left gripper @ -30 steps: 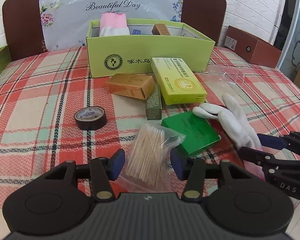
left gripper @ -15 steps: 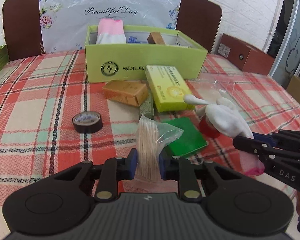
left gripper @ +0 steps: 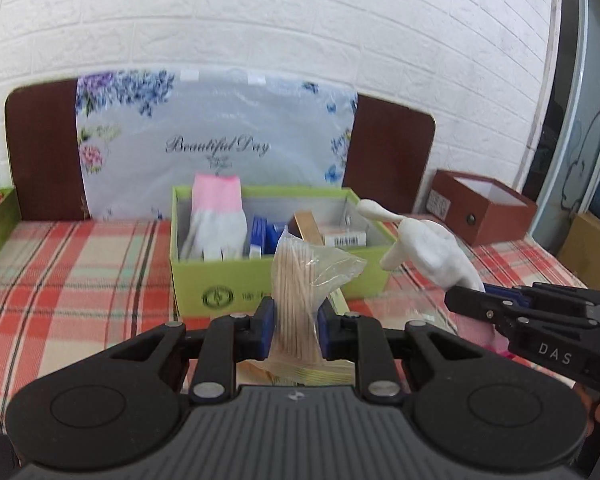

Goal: Organize objects
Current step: 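Carry toothpick bag and glove into the lime-green box and open both grippers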

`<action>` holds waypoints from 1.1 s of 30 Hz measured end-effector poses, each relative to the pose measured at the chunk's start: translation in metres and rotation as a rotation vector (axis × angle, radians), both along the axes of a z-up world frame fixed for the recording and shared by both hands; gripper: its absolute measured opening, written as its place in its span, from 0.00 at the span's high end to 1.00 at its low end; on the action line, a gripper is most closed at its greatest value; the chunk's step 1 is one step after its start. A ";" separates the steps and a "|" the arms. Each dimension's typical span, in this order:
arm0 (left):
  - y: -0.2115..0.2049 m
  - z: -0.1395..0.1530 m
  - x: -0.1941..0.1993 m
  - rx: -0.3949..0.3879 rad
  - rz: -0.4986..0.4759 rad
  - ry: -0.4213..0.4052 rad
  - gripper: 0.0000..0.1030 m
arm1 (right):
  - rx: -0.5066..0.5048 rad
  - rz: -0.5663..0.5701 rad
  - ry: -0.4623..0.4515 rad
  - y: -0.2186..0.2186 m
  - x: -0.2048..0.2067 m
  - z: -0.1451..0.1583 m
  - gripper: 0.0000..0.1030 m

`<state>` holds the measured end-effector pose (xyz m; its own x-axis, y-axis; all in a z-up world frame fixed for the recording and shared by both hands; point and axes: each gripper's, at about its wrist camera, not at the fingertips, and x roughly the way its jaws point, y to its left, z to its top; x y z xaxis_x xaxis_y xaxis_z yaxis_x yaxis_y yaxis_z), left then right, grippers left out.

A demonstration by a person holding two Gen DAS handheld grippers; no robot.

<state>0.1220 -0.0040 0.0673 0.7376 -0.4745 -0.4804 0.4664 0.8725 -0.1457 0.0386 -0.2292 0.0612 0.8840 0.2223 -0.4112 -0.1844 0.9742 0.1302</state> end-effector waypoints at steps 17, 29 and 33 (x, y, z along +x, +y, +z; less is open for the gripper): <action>-0.021 0.007 0.136 0.003 0.127 -0.025 0.78 | -0.117 -0.052 -0.067 -0.008 0.142 0.004 0.85; -0.017 -0.032 0.163 0.018 0.152 -0.037 0.23 | -0.236 -0.082 -0.013 0.002 0.196 -0.044 0.33; -0.011 -0.036 0.155 0.011 0.165 -0.017 0.23 | -0.228 -0.093 -0.030 -0.002 0.181 -0.052 0.12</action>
